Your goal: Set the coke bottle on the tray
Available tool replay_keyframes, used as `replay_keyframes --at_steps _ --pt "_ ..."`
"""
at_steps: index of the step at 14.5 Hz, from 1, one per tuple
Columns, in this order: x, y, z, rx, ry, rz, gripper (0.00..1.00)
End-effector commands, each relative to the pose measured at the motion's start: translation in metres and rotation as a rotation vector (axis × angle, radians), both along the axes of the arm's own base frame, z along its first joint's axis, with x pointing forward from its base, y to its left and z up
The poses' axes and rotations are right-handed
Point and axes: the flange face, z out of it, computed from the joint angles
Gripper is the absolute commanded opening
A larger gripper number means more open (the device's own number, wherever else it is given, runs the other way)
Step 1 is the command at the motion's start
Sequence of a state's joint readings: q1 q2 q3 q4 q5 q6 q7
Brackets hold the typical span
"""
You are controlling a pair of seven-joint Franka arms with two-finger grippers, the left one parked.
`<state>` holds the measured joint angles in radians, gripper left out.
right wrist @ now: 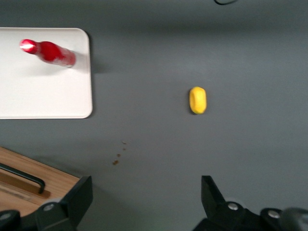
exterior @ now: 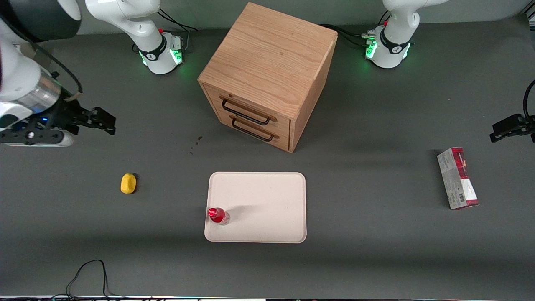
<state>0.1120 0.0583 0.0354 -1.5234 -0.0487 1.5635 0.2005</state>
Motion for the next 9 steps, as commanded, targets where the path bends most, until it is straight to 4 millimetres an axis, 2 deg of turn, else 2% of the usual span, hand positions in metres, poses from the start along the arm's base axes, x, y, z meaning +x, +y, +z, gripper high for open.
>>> replay_keyframes --at_steps 1,4,6,9 --pt "-0.014 -0.028 0.007 0.034 -0.017 -0.011 1.0" --pt "-0.019 -0.056 0.011 0.032 0.004 -0.013 1.0" --pt "-0.019 -0.06 0.011 0.029 0.006 -0.016 1.0" --pt "-0.02 -0.08 0.012 0.026 0.011 -0.012 1.0"
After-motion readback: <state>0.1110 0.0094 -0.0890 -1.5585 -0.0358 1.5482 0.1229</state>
